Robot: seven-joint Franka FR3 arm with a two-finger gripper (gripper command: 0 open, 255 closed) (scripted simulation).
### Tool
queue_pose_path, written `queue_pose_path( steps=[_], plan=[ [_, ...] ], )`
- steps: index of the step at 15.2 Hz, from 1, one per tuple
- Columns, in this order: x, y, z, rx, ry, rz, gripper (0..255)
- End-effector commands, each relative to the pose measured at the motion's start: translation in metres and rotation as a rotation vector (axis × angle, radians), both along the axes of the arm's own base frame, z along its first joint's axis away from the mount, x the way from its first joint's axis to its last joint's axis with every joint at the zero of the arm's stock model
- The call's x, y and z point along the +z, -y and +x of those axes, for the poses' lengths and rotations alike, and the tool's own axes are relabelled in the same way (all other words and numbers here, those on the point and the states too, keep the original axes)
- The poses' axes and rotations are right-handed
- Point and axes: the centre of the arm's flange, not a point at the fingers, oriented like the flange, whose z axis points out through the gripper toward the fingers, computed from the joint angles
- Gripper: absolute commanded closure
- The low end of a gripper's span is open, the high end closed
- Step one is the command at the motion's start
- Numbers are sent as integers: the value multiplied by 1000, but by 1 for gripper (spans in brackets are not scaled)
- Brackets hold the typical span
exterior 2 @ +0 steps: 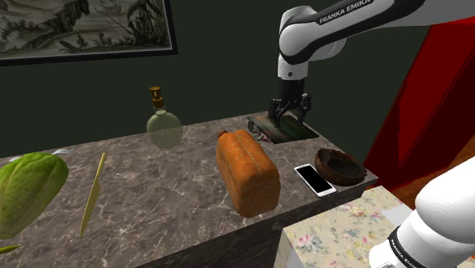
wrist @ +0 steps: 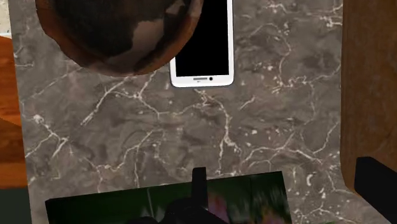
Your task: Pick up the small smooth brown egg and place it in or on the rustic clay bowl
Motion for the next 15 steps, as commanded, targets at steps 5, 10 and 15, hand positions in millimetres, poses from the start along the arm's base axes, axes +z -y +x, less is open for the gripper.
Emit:
queue_pose_path(
  steps=[5,10,15],
  plan=[
    [-23,-56,50,-11,19,12,0],
    [-44,-101,90,-20,34,21,0],
    [-63,-145,130,-29,49,30,0]
  ],
)
